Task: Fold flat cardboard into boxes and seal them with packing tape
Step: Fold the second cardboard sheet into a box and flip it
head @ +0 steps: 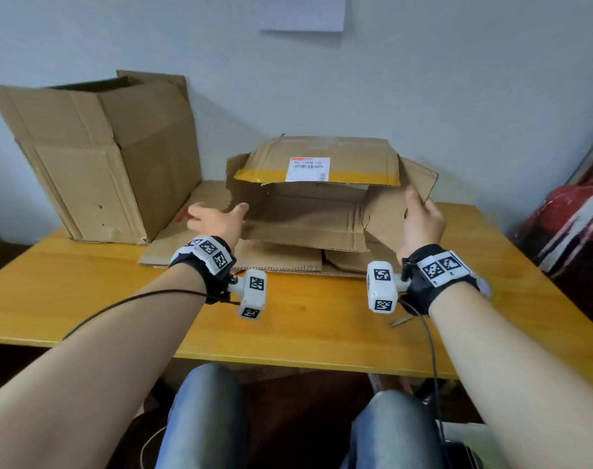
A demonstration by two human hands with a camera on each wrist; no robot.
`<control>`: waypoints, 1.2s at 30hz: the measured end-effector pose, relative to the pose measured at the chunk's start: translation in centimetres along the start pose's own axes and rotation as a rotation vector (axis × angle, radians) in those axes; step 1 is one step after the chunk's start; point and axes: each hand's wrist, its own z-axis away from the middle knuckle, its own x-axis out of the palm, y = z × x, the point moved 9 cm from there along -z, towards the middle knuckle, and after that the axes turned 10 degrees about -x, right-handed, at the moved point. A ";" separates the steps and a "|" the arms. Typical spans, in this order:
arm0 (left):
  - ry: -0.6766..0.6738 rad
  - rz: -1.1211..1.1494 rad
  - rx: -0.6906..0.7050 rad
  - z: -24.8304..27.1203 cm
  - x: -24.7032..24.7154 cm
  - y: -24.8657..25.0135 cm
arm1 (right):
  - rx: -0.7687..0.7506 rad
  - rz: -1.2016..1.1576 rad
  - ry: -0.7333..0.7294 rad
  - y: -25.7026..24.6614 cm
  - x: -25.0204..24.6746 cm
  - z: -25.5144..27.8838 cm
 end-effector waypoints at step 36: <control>-0.436 -0.212 0.120 6.5 4.3 6.3 | -0.108 0.252 -0.112 -2.2 -1.3 1.4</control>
